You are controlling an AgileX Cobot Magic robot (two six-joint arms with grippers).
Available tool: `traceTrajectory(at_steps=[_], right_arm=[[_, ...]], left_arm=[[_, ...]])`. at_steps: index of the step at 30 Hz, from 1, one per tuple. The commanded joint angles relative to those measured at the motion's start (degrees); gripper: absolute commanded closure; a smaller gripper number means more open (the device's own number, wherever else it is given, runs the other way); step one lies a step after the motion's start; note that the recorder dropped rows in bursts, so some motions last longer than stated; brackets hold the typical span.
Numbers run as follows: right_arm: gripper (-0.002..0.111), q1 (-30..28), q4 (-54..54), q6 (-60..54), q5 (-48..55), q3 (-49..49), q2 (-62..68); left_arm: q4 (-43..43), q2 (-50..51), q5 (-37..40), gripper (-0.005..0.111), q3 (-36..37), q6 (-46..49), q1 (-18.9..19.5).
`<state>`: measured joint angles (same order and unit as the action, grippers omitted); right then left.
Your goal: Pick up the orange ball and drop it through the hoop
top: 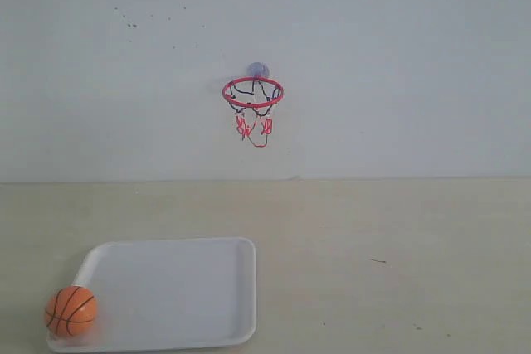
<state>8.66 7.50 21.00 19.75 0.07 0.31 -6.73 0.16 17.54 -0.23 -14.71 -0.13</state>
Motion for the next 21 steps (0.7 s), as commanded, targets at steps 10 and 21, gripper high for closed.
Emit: traceTrajectory(at_steps=[10,21], right_arm=[[0.108,-0.2,0.5,-0.5,-0.6,-0.1,-0.3],[0.108,-0.2,0.5,-0.5,-0.6,-0.1,-0.3]], left_arm=[[-0.7,-0.2,0.0,0.103,0.2,0.3,-0.4],[6.0,-0.2,-7.2,0.103,-18.8,-2.4,-0.4]])
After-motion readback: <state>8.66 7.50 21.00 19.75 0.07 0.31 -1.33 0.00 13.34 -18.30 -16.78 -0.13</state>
